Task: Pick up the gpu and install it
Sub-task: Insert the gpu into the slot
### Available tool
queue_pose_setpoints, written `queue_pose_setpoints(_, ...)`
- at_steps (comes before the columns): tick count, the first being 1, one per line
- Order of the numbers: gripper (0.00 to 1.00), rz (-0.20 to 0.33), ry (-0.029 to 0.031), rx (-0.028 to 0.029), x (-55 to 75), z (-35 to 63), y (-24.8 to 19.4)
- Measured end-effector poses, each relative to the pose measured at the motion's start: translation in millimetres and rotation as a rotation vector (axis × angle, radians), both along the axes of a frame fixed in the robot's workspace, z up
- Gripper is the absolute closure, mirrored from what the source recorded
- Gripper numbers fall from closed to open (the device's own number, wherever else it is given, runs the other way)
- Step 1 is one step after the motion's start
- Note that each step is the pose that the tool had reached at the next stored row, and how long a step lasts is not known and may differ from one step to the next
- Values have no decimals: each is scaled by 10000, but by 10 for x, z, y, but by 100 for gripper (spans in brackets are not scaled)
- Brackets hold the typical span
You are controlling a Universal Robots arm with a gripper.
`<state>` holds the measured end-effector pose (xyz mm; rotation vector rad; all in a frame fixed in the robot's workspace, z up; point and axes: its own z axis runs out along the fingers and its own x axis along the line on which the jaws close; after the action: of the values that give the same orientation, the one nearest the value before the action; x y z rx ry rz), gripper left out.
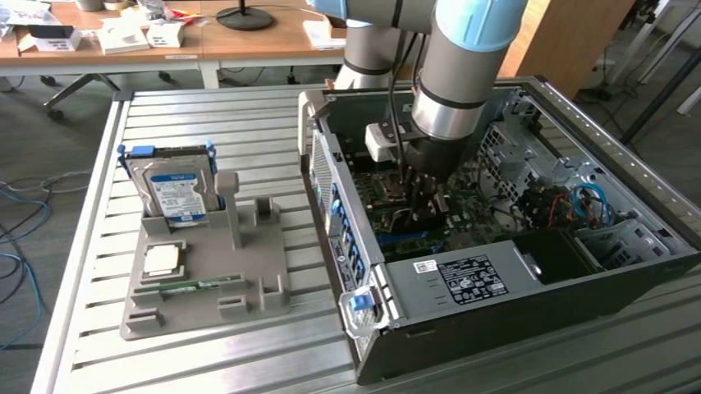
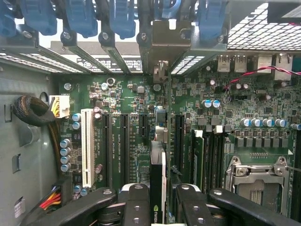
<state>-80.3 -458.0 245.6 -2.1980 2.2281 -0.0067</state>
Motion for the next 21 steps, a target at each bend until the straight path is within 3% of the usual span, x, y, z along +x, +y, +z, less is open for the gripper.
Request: queue_pose_setpoints(21,73,-11,4,6,-7,-16,1)
